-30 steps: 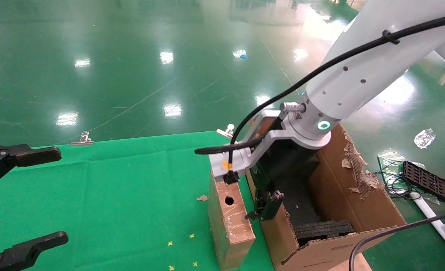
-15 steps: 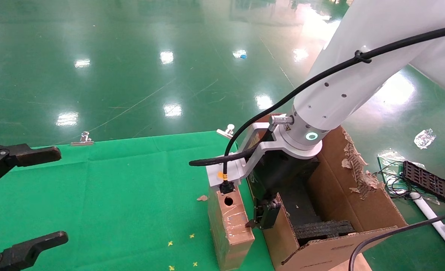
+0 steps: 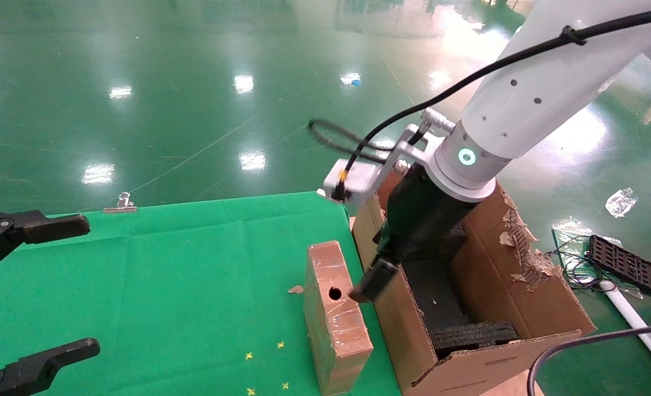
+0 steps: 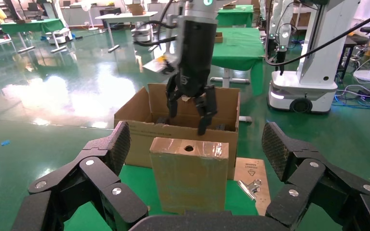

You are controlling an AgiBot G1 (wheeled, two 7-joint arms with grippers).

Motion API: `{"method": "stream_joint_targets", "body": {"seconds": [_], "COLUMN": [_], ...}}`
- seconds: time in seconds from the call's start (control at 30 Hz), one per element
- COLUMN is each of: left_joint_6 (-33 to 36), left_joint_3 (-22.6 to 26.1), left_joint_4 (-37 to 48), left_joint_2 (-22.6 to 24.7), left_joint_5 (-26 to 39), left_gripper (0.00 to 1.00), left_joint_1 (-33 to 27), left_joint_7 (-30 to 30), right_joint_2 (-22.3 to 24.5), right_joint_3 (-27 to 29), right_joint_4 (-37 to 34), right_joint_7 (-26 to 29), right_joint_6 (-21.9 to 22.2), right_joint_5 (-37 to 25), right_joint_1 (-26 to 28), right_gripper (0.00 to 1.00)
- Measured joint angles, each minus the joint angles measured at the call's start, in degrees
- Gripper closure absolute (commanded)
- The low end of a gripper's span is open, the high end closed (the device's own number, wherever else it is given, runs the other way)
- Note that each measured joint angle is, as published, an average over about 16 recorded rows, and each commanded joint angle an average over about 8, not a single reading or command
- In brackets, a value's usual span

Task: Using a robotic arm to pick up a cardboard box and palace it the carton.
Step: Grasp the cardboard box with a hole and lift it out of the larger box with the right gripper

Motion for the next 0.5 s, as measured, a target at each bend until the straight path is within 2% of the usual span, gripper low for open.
{"method": "stream_joint_targets", "body": {"seconds": [0.2,0.5], "left_joint_6": [0.0,0.0], "left_joint_3": [0.0,0.1], "left_joint_4": [0.0,0.0], "left_joint_2": [0.0,0.0], "left_joint_5": [0.0,0.0], "left_gripper": [0.0,0.0], "left_joint_1": [0.0,0.0], "left_joint_7": [0.0,0.0], "right_joint_2": [-0.8,-3.7], "right_joint_3": [-0.1,-0.6], "right_joint_4": [-5.4,-11.1], "right_joint_7": [8.5,11.1], "right_joint_6": [1.1,2.1], "right_joint_5": [2.5,4.1], "right_joint_1": [-1.9,-4.8], "right_gripper": [0.0,0.0]}}
